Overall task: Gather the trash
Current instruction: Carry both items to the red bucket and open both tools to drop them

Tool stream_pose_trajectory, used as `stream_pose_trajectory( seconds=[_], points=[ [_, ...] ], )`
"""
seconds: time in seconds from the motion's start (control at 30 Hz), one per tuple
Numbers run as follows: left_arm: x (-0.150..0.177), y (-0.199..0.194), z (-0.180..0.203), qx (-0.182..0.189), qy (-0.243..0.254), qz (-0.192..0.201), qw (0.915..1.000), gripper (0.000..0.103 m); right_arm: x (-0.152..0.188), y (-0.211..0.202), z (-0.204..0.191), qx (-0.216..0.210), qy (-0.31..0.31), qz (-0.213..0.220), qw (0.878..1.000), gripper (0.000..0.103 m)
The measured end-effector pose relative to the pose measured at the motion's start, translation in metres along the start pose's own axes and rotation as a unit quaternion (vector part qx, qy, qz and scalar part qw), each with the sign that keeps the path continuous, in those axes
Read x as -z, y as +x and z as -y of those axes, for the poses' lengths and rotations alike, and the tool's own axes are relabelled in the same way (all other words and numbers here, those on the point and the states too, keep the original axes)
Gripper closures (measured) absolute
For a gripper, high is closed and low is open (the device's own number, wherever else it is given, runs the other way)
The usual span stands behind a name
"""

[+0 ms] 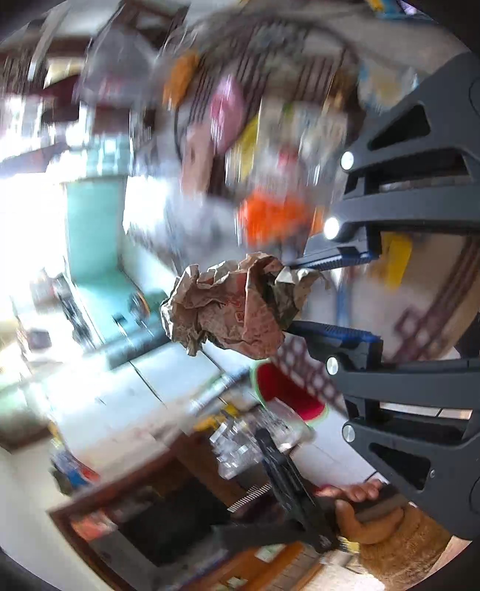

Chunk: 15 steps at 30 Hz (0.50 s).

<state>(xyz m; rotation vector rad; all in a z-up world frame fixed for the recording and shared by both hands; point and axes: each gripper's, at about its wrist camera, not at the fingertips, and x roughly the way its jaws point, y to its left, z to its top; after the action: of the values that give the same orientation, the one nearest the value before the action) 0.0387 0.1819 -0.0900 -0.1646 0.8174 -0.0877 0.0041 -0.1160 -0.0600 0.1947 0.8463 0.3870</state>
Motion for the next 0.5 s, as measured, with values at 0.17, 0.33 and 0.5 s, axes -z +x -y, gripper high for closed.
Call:
stream_pose_trajectory(
  seconds=[0.17, 0.33, 0.5],
  points=[
    [-0.014, 0.029, -0.083, -0.038, -0.029, -0.029, 0.9984, 0.074, -0.013, 0.101, -0.076, -0.056, -0.032, -0.067, 0.996, 0.076],
    [-0.013, 0.060, -0.126, -0.056, -0.040, -0.058, 0.9960, 0.074, -0.012, 0.185, -0.118, -0.072, -0.042, -0.131, 0.988, 0.076],
    [-0.014, 0.079, -0.153, -0.055, -0.043, -0.075, 0.9948, 0.073, -0.010, 0.234, -0.139, -0.076, -0.039, -0.164, 0.983, 0.068]
  ],
)
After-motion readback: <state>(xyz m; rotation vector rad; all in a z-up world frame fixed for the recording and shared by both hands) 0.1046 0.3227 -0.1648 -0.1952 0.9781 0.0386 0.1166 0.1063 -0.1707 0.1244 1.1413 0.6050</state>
